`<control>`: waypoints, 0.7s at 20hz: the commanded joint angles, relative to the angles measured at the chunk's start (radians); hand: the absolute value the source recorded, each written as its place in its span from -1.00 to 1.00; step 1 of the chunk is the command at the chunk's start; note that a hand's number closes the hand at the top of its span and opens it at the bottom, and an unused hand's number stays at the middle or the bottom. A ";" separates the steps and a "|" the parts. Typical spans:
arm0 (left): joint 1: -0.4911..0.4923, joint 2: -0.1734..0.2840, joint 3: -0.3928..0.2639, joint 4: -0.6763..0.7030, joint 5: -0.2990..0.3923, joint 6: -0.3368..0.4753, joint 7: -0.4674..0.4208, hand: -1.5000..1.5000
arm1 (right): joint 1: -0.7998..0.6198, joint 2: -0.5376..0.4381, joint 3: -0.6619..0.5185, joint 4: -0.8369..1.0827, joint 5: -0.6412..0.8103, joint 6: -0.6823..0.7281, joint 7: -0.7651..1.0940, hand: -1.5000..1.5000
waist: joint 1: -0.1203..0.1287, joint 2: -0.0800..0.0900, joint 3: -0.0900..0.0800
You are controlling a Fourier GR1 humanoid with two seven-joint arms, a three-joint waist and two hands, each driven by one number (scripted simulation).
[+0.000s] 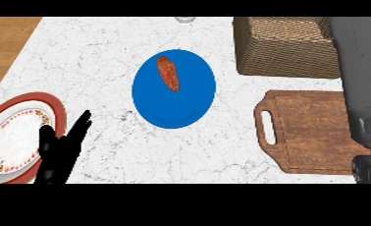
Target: Pick the cupcake from the cutting board and place it in the basket
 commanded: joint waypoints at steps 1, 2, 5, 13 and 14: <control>-0.049 -0.008 -0.005 0.080 -0.021 0.005 0.027 0.00 | 0.007 -0.030 -0.054 0.128 -0.045 -0.040 -0.125 1.00 | -0.003 0.009 -0.014; 0.008 -0.023 -0.029 0.042 -0.045 0.023 0.020 0.00 | -0.006 -0.010 -0.050 0.166 -0.037 -0.072 -0.144 1.00 | 0.006 0.010 -0.013; -0.003 -0.031 -0.015 0.043 -0.024 0.017 0.038 0.00 | 0.032 -0.023 -0.061 0.157 -0.073 -0.049 -0.193 1.00 | -0.008 0.005 -0.013; 0.004 -0.015 -0.004 0.032 -0.025 0.002 0.032 0.00 | 0.031 -0.155 0.027 0.343 0.107 -0.076 -0.193 -1.00 | 0.007 0.010 -0.013; -0.057 -0.016 0.016 0.095 -0.014 0.000 0.034 0.00 | 0.046 -0.151 0.039 0.325 0.112 -0.077 -0.214 -1.00 | -0.007 0.008 -0.014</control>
